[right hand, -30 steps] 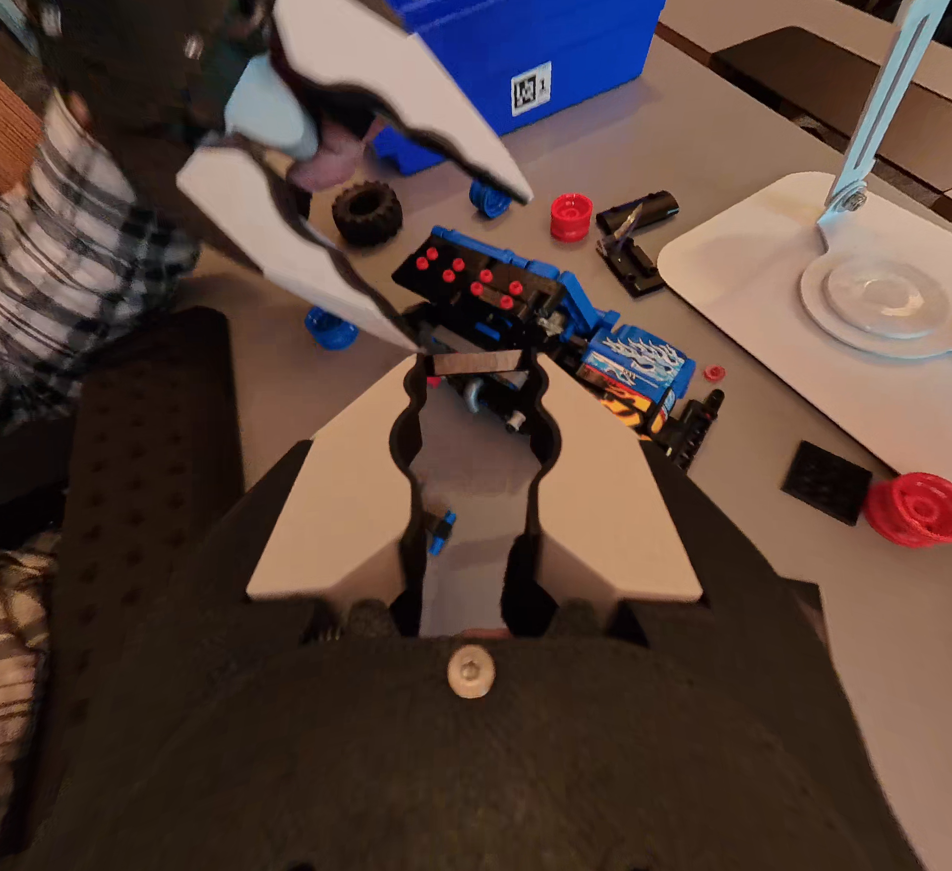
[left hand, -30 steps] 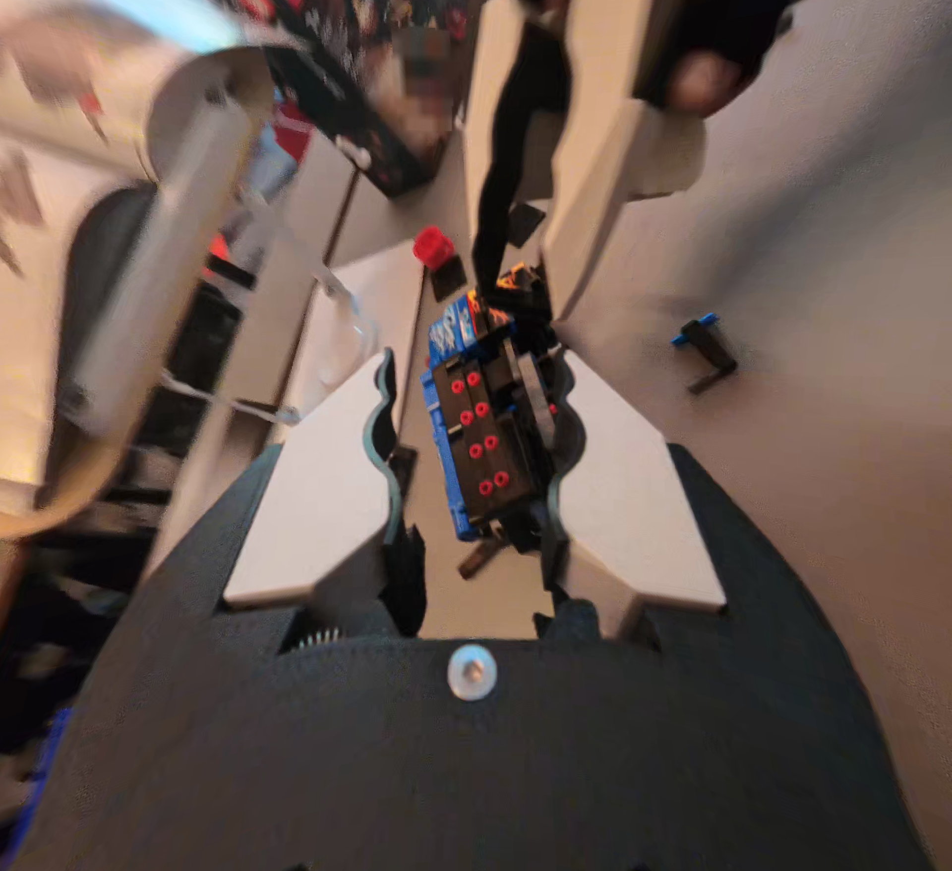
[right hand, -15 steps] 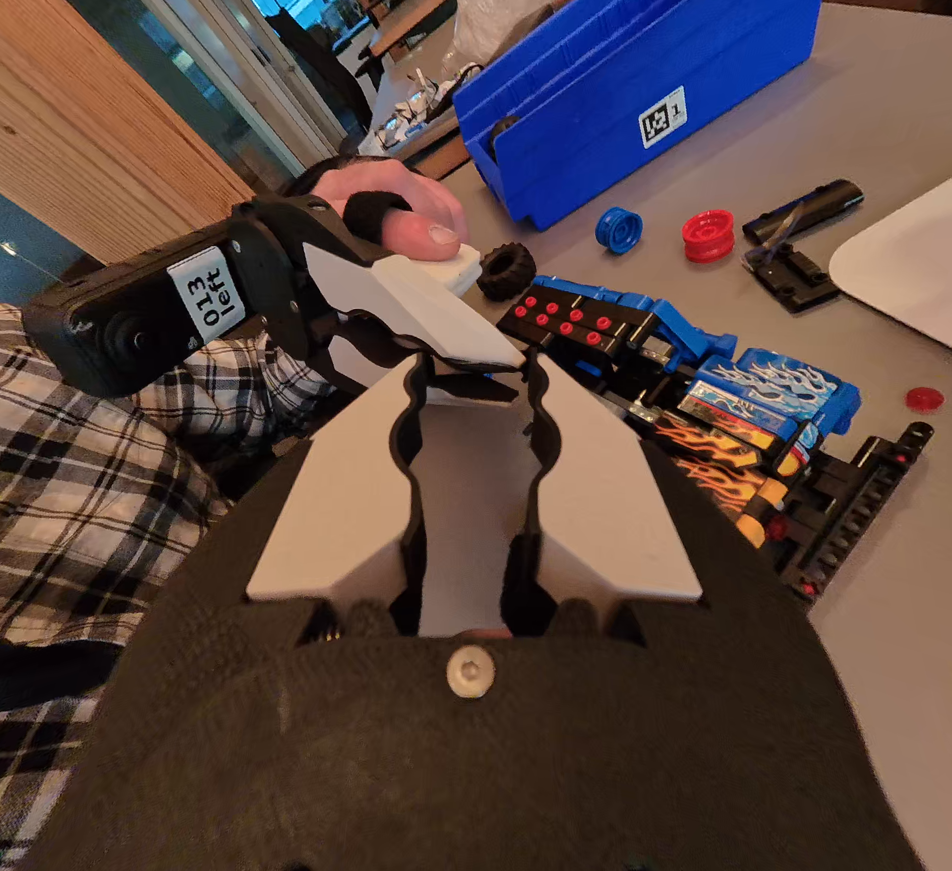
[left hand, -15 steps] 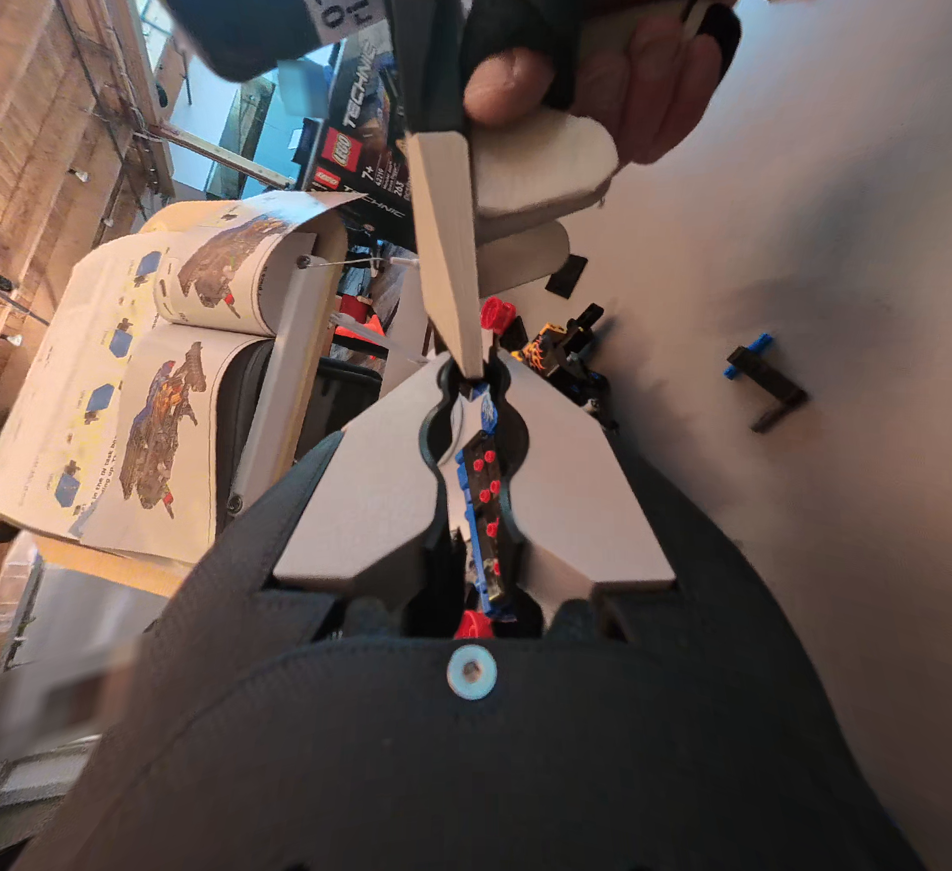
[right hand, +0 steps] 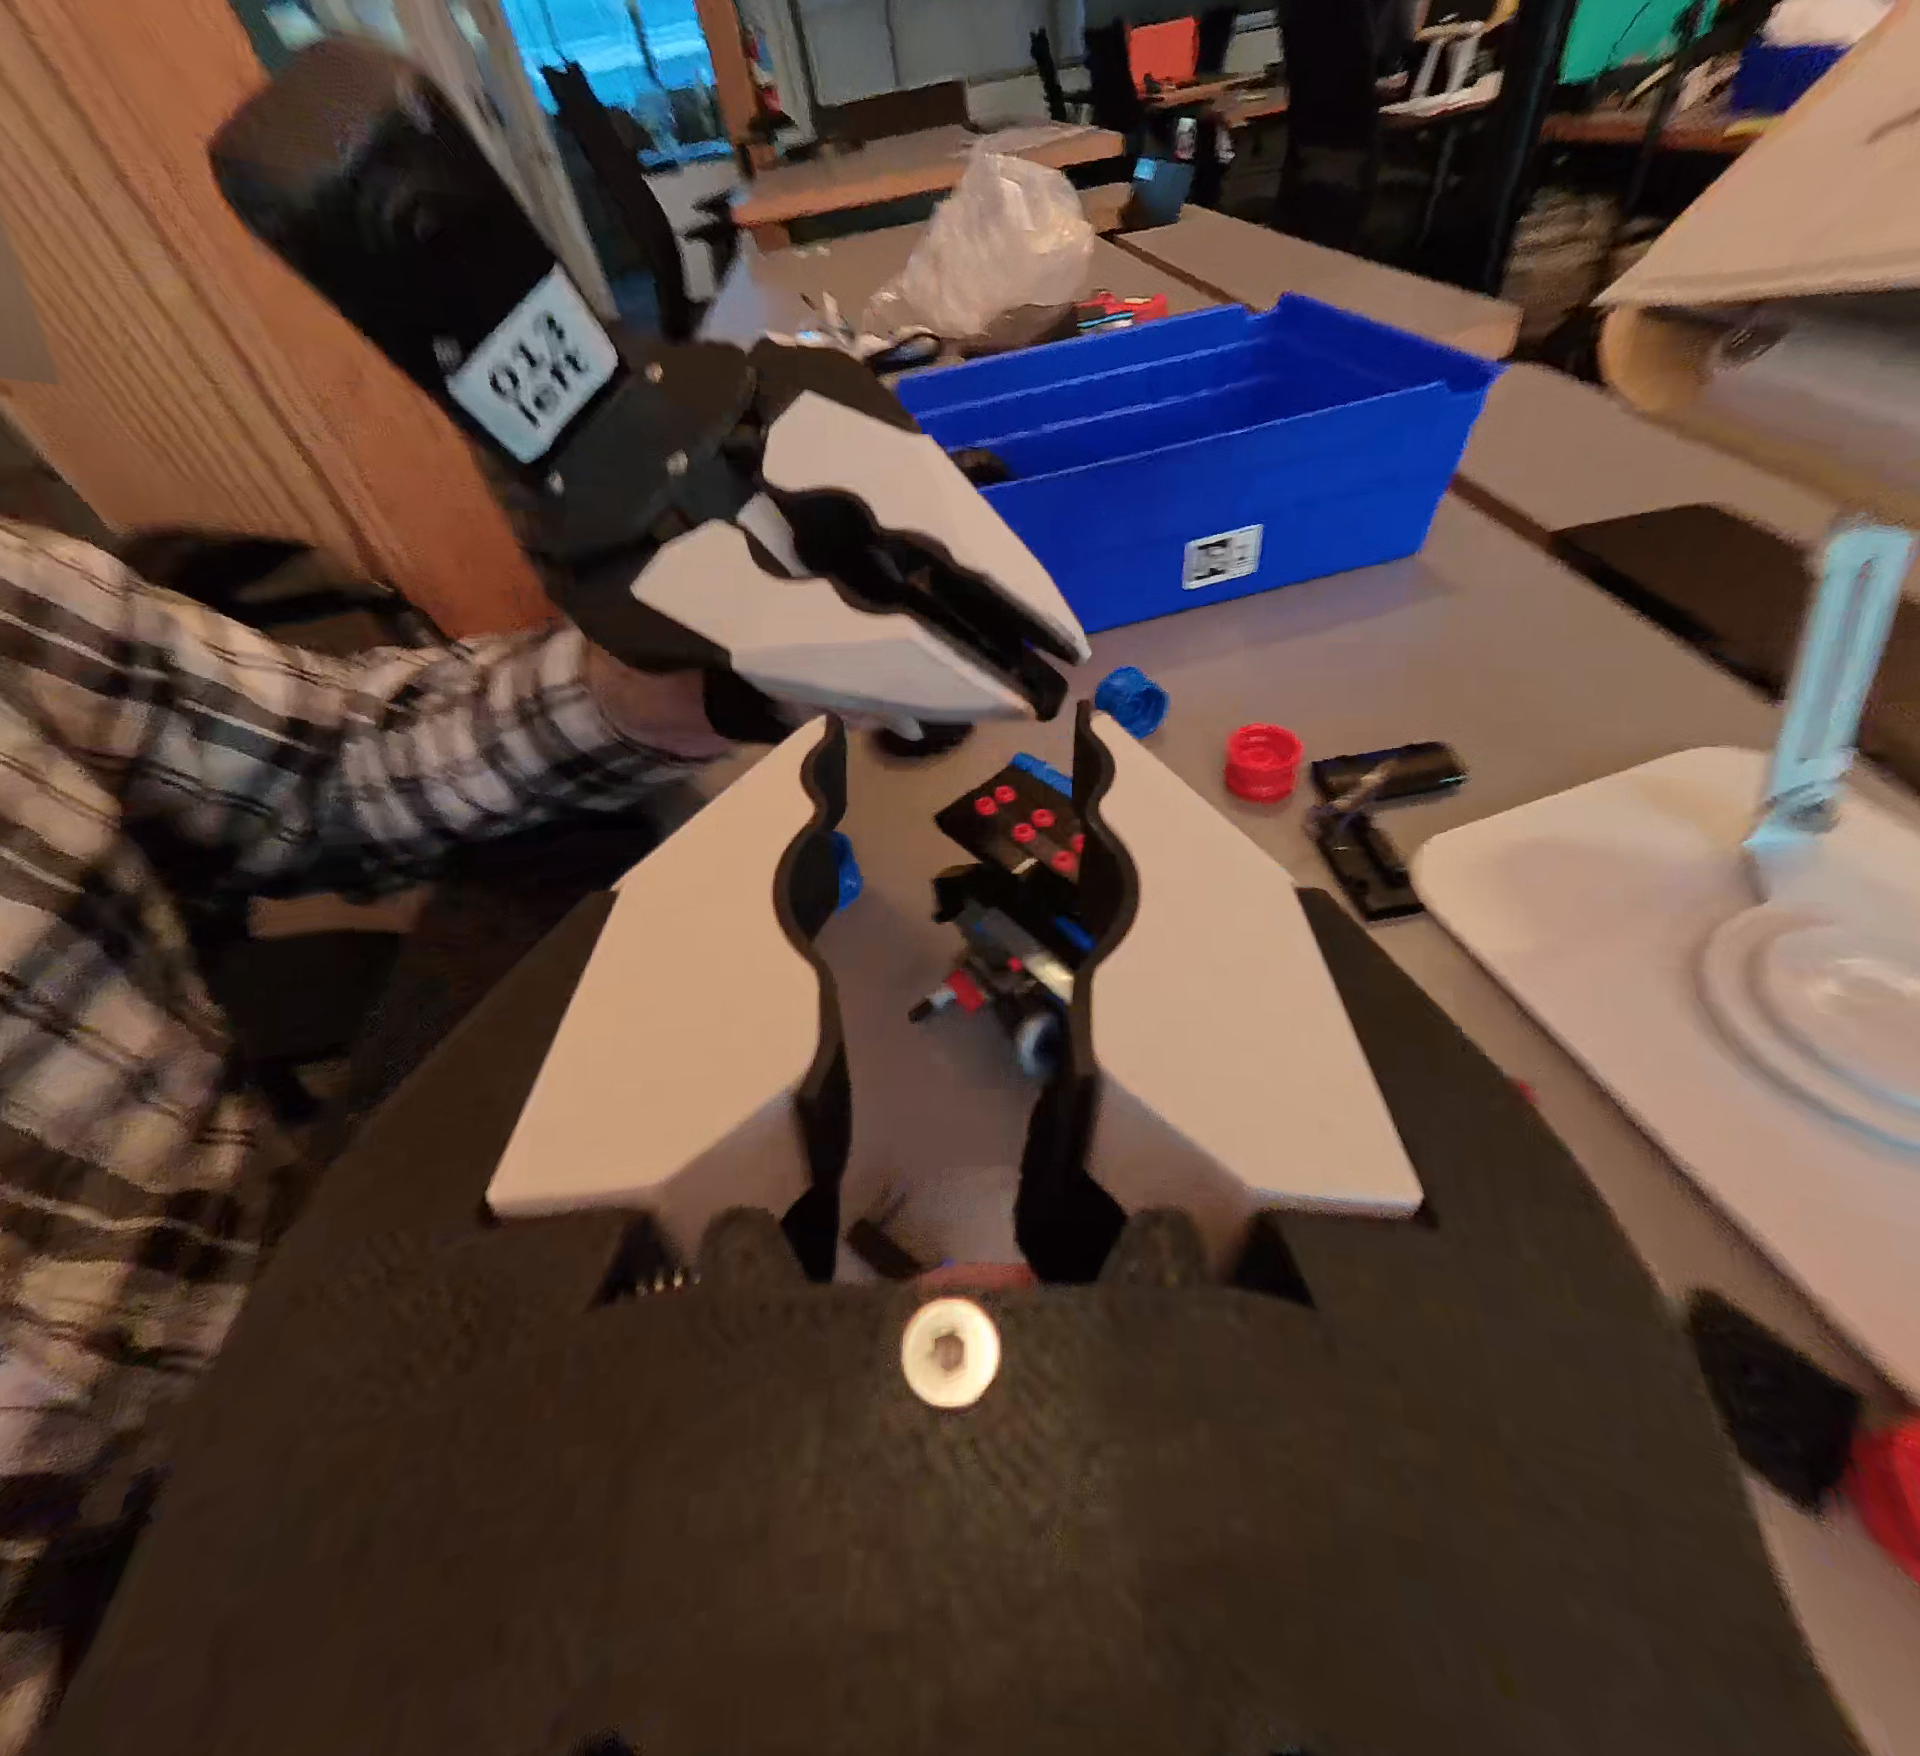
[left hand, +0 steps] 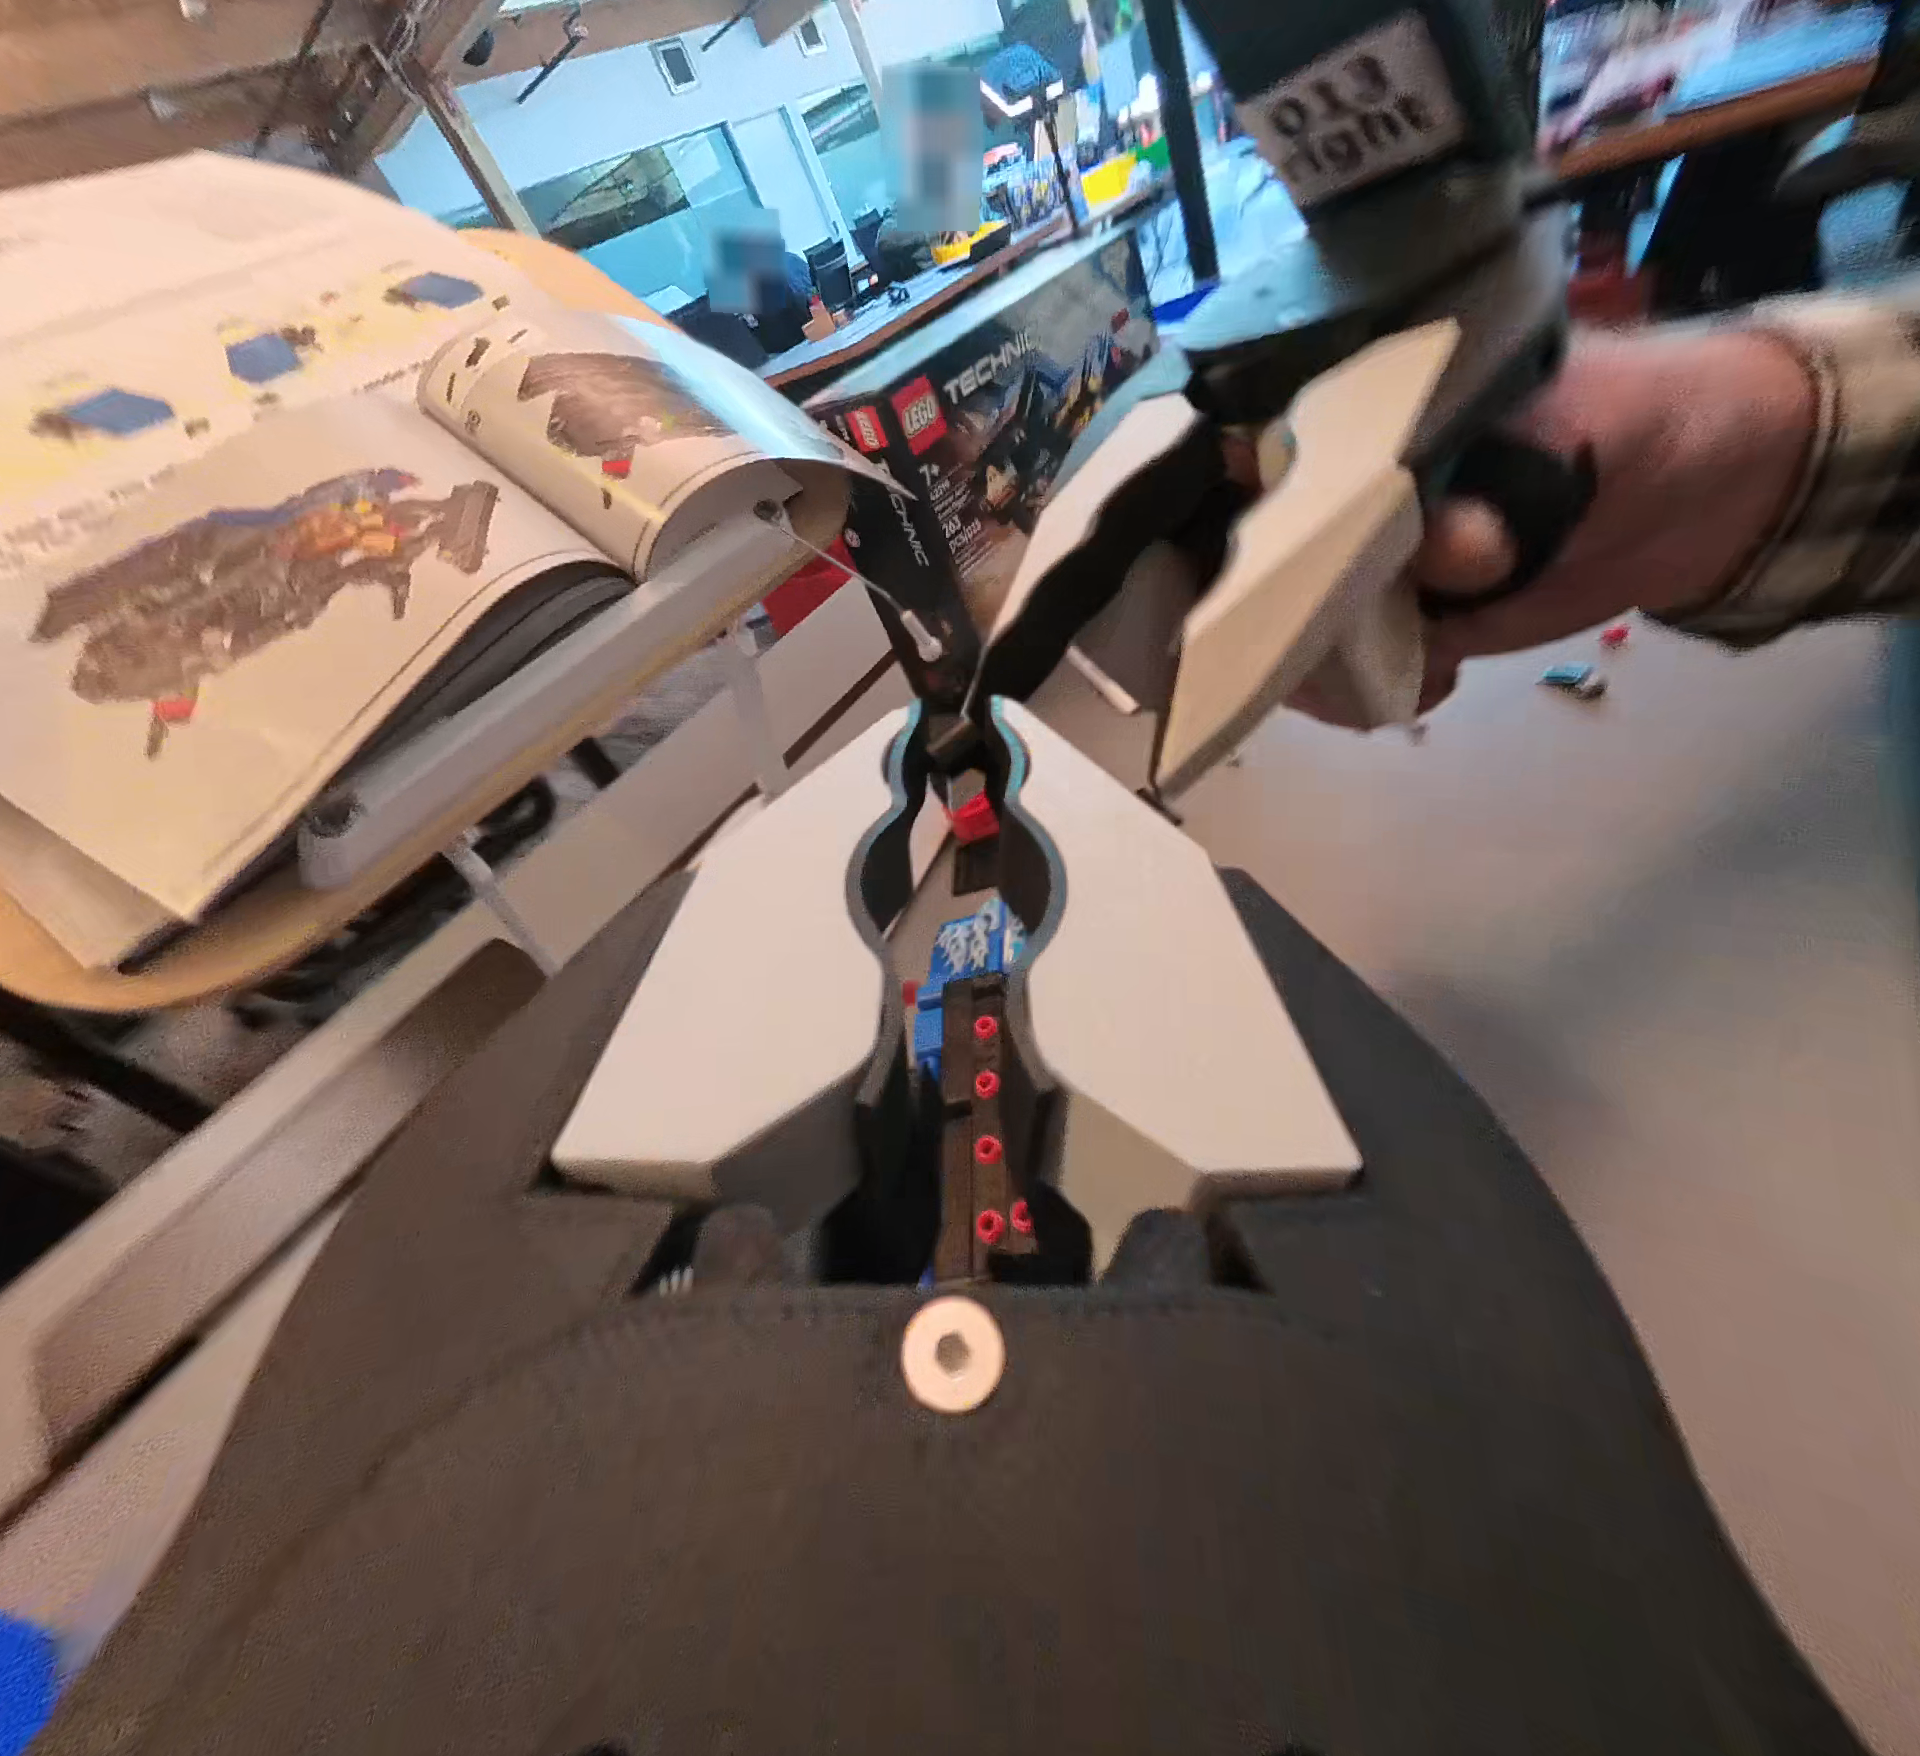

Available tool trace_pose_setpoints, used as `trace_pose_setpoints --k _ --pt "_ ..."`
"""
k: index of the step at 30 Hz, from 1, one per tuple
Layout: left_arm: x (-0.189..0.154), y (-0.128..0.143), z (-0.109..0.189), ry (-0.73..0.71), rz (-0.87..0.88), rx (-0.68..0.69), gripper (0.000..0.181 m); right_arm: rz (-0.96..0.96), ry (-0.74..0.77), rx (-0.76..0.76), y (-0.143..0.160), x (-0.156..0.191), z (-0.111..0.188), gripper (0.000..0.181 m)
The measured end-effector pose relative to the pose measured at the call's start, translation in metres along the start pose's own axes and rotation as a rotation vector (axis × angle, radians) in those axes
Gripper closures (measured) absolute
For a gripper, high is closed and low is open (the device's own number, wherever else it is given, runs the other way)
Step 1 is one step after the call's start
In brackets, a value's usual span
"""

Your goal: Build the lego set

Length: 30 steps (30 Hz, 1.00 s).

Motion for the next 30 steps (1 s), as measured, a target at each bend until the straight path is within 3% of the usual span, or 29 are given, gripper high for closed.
trace_pose_setpoints --k 4,9,17,30 --pt "0.01 -0.003 0.005 0.034 0.206 -0.095 0.173 0.332 0.215 0.053 0.001 -0.01 -0.008 0.141" --pt "0.017 -0.007 0.011 0.05 0.333 -0.164 0.173 0.673 0.431 0.071 -0.01 -0.007 -0.025 0.15" --pt "0.023 -0.011 0.018 0.097 0.515 -0.271 0.173 0.846 0.579 0.061 -0.022 -0.009 -0.04 0.172" --pt "0.027 -0.012 0.019 0.195 0.685 -0.356 0.173 0.895 0.607 0.054 -0.025 -0.007 -0.04 0.175"
Point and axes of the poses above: each gripper's, where its closed fingertips meet, z back along the fingers, y out of its underside, x = y × z across the jaws, the point moved 3 cm from there along z, back along the fingers, and after that the axes turned 8 degrees about y, right-handed, at the moved point
